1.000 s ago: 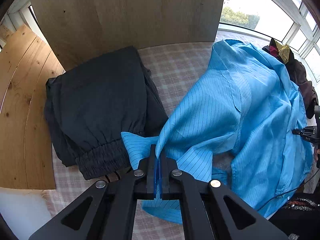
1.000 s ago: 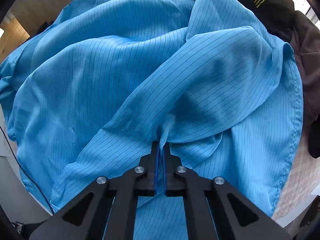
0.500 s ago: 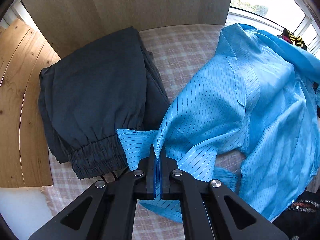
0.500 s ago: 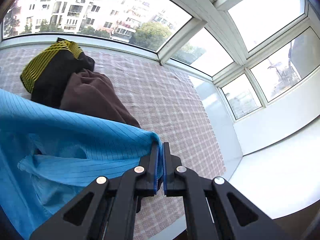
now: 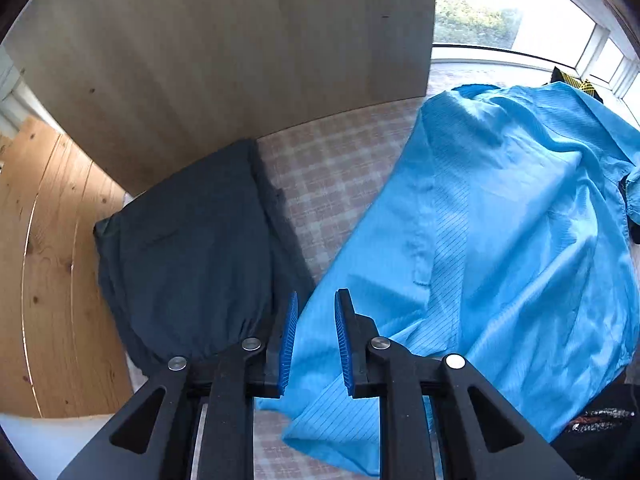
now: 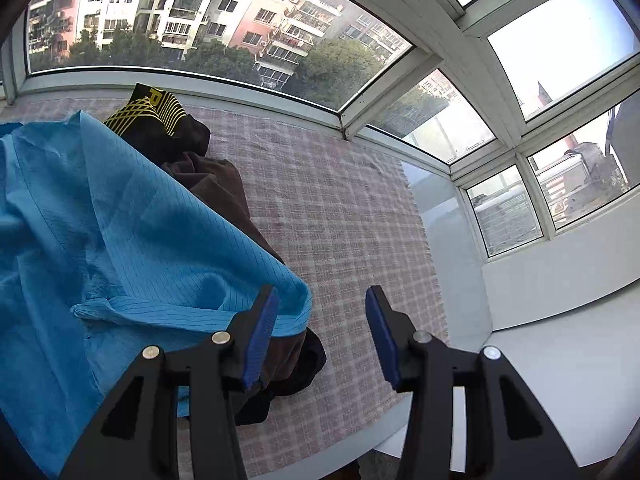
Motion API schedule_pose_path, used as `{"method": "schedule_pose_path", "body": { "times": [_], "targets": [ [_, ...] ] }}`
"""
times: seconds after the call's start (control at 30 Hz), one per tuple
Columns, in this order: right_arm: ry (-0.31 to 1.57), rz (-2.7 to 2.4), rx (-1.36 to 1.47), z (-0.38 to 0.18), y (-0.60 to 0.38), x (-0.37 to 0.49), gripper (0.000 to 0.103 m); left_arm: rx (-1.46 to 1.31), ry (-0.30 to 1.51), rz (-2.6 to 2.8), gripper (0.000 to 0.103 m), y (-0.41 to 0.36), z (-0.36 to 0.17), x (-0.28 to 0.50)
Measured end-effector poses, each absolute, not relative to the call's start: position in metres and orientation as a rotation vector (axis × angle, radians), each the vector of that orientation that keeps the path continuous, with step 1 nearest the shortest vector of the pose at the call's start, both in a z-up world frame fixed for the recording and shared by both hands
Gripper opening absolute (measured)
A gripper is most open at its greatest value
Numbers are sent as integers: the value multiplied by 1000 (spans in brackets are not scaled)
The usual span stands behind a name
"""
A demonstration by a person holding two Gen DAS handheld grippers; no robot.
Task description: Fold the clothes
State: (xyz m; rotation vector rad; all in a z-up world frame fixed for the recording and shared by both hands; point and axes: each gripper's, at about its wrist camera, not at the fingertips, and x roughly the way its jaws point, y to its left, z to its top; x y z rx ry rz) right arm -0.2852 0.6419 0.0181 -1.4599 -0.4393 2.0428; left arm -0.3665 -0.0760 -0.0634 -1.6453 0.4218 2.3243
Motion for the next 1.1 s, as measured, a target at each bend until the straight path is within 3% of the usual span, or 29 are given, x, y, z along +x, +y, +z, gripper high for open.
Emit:
{"method": "schedule_pose_path", "body": {
  "times": [0.07, 0.27, 0.33, 0.4, 0.67, 0.73, 0.77, 1.1],
  "targets": [
    [-472, 2058, -1453, 29, 639, -289, 47, -1604, 444, 2257, 33, -39, -79, -383],
    [-327, 2189, -1437, 56, 640, -292, 51, -1601, 528, 2145, 34, 49, -145, -438],
    [-406, 2303, -1451, 45, 607, -315, 53, -1620, 532, 2157, 33, 61, -160, -455],
    [-467, 2417, -1505, 23, 571, -346, 61, -1634, 538, 2169, 33, 69, -171, -469],
    [-798, 2637, -1739, -98, 447, -511, 61, -1625, 601, 2197, 32, 84, -181, -504],
    [-873, 2650, -1798, -121, 428, -540, 61, -1625, 617, 2177, 19, 88, -186, -510],
    [-917, 2647, -1829, -132, 421, -551, 61, -1627, 618, 2160, 5, 89, -188, -512],
    [-986, 2707, -2081, -186, 399, -606, 61, -1594, 581, 2102, 0, 90, -184, -509]
  ]
}}
